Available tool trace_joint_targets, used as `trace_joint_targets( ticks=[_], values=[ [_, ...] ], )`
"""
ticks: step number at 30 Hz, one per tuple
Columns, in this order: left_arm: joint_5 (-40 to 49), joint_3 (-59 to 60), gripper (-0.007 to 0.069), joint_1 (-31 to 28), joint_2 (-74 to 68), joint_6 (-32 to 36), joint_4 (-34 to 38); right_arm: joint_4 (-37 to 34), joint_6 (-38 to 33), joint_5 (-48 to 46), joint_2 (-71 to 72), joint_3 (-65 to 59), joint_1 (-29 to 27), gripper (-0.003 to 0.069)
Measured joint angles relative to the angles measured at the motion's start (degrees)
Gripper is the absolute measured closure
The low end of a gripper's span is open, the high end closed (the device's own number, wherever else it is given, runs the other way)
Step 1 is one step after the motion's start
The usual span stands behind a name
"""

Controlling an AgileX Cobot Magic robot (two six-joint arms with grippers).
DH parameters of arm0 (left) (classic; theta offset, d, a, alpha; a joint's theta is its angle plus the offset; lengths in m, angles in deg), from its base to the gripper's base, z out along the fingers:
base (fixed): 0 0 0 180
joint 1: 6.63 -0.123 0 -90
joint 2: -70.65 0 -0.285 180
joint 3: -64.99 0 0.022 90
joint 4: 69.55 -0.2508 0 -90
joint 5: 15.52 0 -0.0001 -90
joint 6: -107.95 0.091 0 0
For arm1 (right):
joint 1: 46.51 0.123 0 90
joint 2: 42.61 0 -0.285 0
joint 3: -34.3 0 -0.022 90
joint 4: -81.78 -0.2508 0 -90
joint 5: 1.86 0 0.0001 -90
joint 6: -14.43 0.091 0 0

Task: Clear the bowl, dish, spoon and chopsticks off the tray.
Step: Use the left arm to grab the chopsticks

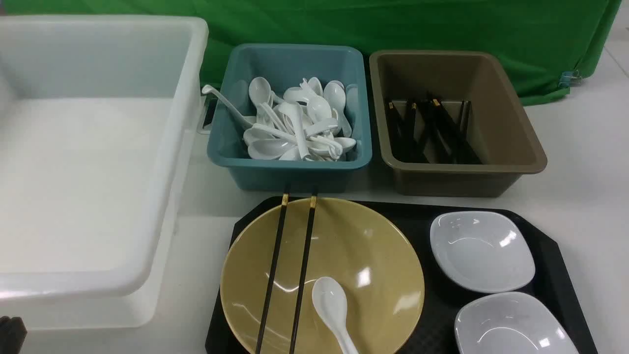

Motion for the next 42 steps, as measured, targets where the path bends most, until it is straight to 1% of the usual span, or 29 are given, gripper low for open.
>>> trace_joint_targets(
  ticks=[35, 37, 39, 42],
  values=[
    [-0.2, 0.0, 0.0626, 0.0, 0.0, 0.0, -0.2, 0.0, 0.0, 0.0, 0.0, 0.0, 0.0, 0.0417],
    [-1.2, 0.0, 0.0626, 0.0, 0.0, 0.0, 1.3, 0.0, 0.0, 0.0, 0.0, 0.0, 0.0, 0.0417],
    [-3.0, 0.0, 0.0626, 0.0, 0.0, -1.2, 4.7, 0.0, 0.0, 0.0, 0.0, 0.0, 0.0, 0.0417],
    [-10.3, 0.0, 0.0626, 0.0, 0.0, -3.4, 13.5, 0.0, 0.0, 0.0, 0.0, 0.0, 0.0, 0.0417]
  ],
)
